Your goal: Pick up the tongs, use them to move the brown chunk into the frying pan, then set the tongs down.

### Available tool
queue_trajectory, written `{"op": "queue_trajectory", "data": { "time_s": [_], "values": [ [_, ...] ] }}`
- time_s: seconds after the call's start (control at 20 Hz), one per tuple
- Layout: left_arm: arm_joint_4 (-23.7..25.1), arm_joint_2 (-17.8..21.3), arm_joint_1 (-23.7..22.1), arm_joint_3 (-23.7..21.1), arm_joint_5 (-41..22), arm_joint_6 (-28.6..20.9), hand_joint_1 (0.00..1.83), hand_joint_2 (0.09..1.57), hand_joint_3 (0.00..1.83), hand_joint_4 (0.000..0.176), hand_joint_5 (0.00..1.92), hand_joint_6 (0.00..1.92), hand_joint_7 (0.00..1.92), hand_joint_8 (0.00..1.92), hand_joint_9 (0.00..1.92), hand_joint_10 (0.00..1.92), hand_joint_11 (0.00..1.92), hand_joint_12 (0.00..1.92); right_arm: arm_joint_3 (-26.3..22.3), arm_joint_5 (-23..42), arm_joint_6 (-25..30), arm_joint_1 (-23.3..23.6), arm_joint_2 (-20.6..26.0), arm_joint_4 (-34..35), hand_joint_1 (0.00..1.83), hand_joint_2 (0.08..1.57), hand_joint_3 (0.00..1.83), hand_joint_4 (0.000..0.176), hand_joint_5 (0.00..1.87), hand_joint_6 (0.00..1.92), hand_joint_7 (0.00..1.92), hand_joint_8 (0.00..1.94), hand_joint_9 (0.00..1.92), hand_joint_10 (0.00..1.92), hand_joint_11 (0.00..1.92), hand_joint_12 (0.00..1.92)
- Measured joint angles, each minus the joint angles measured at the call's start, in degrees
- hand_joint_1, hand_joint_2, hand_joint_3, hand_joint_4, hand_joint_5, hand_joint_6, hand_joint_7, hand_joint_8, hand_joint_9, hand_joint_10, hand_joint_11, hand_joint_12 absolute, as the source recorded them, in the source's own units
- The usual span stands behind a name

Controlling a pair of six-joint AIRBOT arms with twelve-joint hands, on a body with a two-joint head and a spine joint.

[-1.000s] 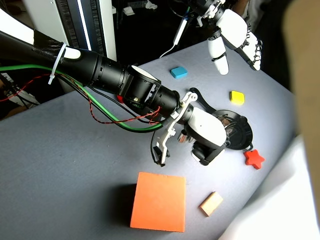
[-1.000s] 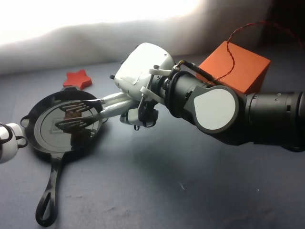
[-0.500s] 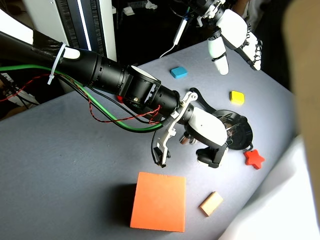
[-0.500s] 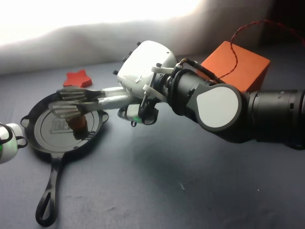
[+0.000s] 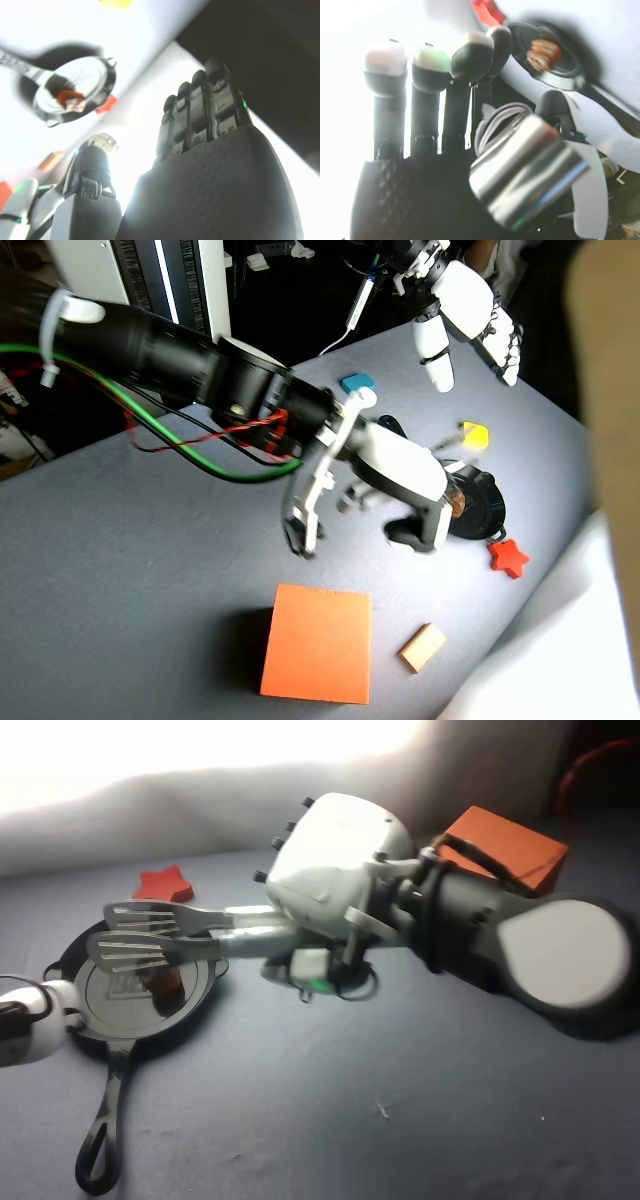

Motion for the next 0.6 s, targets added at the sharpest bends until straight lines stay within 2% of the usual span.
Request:
{"op": "queue_trajectory", "data": {
  "time_s": [0.1,0.2,0.3,0.45,0.6],
  "values": [
    [1.1,0.0,0.0,0.1,3.0,0.8,0.09,1.28,0.00,0.000,0.08,0.01,0.10,0.00,0.09,0.01,0.00,0.38,-4.5,-0.5,-1.6,-0.9,4.1,0.3,0.12,1.53,0.00,0.000,0.89,1.27,1.19,1.41,1.17,1.81,1.12,1.92],
    [1.6,-0.3,0.0,0.2,4.6,1.0,0.04,1.29,0.00,0.000,0.05,0.00,0.09,0.00,0.08,0.00,0.00,0.32,-8.4,-1.9,-4.2,-2.0,7.2,0.5,0.15,1.52,0.00,0.000,0.89,1.25,1.19,1.40,1.17,1.81,1.12,1.92],
    [1.6,-0.3,0.0,0.2,5.3,1.0,0.09,1.29,0.00,0.000,0.06,0.00,0.08,0.00,0.08,0.00,0.00,0.32,-11.4,-4.6,-7.2,-4.2,9.1,0.3,0.13,1.52,0.00,0.000,0.88,1.27,1.19,1.41,1.16,1.82,1.12,1.92],
    [1.7,-0.3,0.0,0.2,5.3,1.1,0.10,1.29,0.00,0.000,0.07,0.00,0.11,0.00,0.10,0.00,0.00,0.38,-11.7,-7.5,-6.8,-7.9,9.3,1.0,0.09,1.53,0.00,0.000,0.90,1.25,1.19,1.41,1.15,1.83,1.12,1.92],
    [2.0,-0.3,0.0,0.8,6.9,1.1,0.09,1.28,0.00,0.000,0.07,0.00,0.10,0.00,0.10,0.00,0.00,0.34,-10.5,-10.4,-4.3,-10.1,9.2,0.4,0.16,1.52,0.00,0.000,0.89,1.08,1.18,1.44,1.14,1.83,1.10,1.92]
  ]
}}
